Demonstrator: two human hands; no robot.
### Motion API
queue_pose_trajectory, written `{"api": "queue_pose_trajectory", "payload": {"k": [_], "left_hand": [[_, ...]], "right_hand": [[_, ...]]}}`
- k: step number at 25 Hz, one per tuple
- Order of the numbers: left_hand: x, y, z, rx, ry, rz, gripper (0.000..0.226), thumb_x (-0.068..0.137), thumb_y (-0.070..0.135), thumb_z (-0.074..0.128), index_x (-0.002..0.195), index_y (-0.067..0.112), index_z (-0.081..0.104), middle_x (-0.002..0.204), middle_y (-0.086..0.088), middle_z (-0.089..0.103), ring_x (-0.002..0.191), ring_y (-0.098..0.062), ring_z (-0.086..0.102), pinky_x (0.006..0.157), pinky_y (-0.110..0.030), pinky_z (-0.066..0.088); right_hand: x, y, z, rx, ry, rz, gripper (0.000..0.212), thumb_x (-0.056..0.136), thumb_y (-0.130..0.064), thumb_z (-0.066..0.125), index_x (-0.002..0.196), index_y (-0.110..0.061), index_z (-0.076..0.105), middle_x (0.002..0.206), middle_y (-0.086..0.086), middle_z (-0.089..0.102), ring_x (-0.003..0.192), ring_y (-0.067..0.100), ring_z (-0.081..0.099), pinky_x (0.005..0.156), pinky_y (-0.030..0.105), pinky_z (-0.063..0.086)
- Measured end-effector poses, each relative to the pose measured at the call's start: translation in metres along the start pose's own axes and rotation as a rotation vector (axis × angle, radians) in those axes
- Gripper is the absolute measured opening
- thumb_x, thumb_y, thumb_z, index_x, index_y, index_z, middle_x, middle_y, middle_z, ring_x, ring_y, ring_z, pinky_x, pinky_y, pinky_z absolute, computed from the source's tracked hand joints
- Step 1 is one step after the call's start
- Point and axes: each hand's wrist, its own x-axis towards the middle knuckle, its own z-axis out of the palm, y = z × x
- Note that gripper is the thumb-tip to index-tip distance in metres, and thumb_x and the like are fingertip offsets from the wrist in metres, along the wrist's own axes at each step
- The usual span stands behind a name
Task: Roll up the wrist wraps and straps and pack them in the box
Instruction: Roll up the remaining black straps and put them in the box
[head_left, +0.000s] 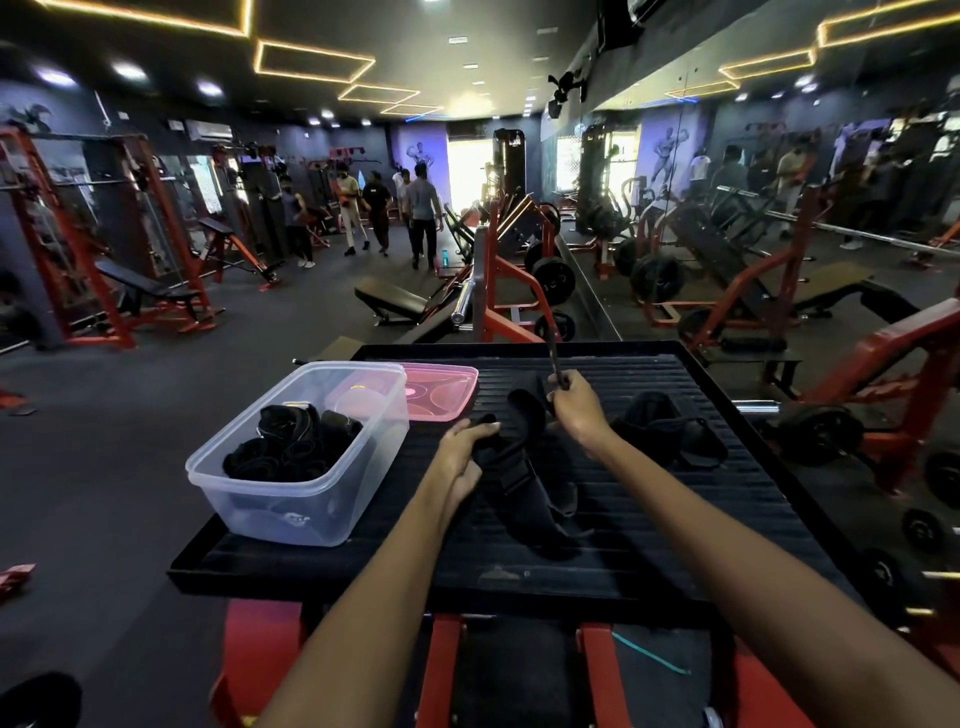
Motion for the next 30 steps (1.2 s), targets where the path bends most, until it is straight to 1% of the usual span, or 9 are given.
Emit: {"api": "queue_pose_trajectory", "payload": {"k": [3, 9, 13, 15, 18, 22, 24, 28, 30], "left_hand": [[-0.016, -0.017, 0.005, -0.131, -0.031, -0.047, 0.014, 0.09, 0.01, 0.054, 0.093, 0.002, 0.065, 0.073, -0.011, 0.072, 0.062, -0.019, 0.07, 0.058, -0.027, 0.059], [-0.027, -0.028, 0.016, -0.241, 0.201, 0.228, 0.076, 0.062, 0.054, 0.076, 0.118, 0.006, 0.058, 0.111, -0.014, 0.067, 0.104, -0.029, 0.064, 0.095, -0.045, 0.05], [-0.028, -0.003, 0.023, -0.025, 0.238, 0.296, 0.039, 0.083, 0.055, 0.058, 0.087, 0.016, 0.06, 0.08, -0.004, 0.061, 0.077, -0.02, 0.061, 0.089, -0.043, 0.051], [-0.025, 0.014, 0.019, 0.105, 0.249, 0.241, 0.056, 0.078, 0.067, 0.054, 0.085, 0.012, 0.062, 0.08, -0.007, 0.062, 0.08, -0.024, 0.062, 0.087, -0.042, 0.053], [-0.013, 0.022, 0.005, 0.402, 0.307, 0.197, 0.093, 0.064, 0.084, 0.048, 0.112, 0.005, 0.062, 0.108, -0.016, 0.066, 0.102, -0.032, 0.061, 0.094, -0.04, 0.049], [-0.011, 0.018, -0.003, 0.557, 0.389, 0.231, 0.086, 0.077, 0.076, 0.038, 0.117, 0.003, 0.059, 0.115, -0.013, 0.062, 0.104, -0.03, 0.056, 0.089, -0.038, 0.043], [-0.009, 0.018, 0.001, 0.516, 0.392, 0.277, 0.064, 0.083, 0.061, 0.048, 0.109, 0.004, 0.059, 0.109, -0.01, 0.063, 0.097, -0.026, 0.057, 0.08, -0.033, 0.04], [-0.001, 0.017, -0.001, 0.215, 0.277, 0.233, 0.046, 0.075, 0.042, 0.07, 0.099, 0.004, 0.066, 0.086, -0.011, 0.07, 0.077, -0.024, 0.067, 0.071, -0.03, 0.054], [-0.004, 0.018, 0.001, 0.092, 0.225, 0.226, 0.025, 0.081, 0.027, 0.068, 0.091, 0.004, 0.068, 0.069, -0.007, 0.069, 0.057, -0.016, 0.065, 0.058, -0.023, 0.055]], "right_hand": [[-0.004, 0.008, 0.012, 0.006, -0.036, 0.005, 0.014, 0.096, -0.013, 0.038, 0.1, -0.015, 0.052, 0.091, 0.003, 0.056, 0.09, 0.023, 0.053, 0.082, 0.04, 0.046], [-0.016, 0.017, 0.042, 0.32, 0.06, 0.046, 0.01, 0.092, -0.012, 0.043, 0.096, -0.018, 0.05, 0.088, 0.004, 0.057, 0.087, 0.025, 0.055, 0.081, 0.042, 0.046], [-0.014, 0.016, 0.049, 0.437, 0.056, 0.091, 0.022, 0.086, -0.02, 0.046, 0.102, -0.013, 0.06, 0.102, 0.011, 0.068, 0.098, 0.032, 0.064, 0.089, 0.046, 0.053], [-0.02, 0.01, 0.047, 0.473, -0.003, 0.15, 0.027, 0.09, -0.024, 0.041, 0.106, -0.014, 0.06, 0.102, 0.009, 0.069, 0.09, 0.029, 0.066, 0.072, 0.042, 0.059], [-0.027, 0.008, 0.043, 0.432, -0.123, 0.244, 0.022, 0.097, -0.02, 0.033, 0.101, -0.016, 0.055, 0.087, 0.007, 0.065, 0.067, 0.021, 0.06, 0.048, 0.028, 0.053], [-0.004, 0.023, 0.034, 0.294, 0.048, 0.187, 0.018, 0.089, -0.006, 0.039, 0.084, -0.02, 0.049, 0.1, 0.017, 0.063, 0.075, 0.023, 0.057, 0.077, 0.044, 0.053], [0.0, 0.015, 0.021, 0.356, 0.112, 0.166, 0.017, 0.091, -0.005, 0.042, 0.1, -0.017, 0.051, 0.096, 0.01, 0.057, 0.073, 0.02, 0.054, 0.076, 0.041, 0.049], [0.0, -0.008, 0.003, 0.382, -0.054, 0.098, 0.053, 0.094, -0.053, 0.039, 0.129, -0.015, 0.05, 0.112, -0.005, 0.049, 0.107, 0.014, 0.047, 0.095, 0.039, 0.04], [0.003, -0.011, 0.001, 0.378, -0.054, 0.037, 0.045, 0.095, -0.049, 0.041, 0.117, -0.014, 0.059, 0.109, 0.002, 0.054, 0.106, 0.021, 0.052, 0.09, 0.038, 0.042]]}}
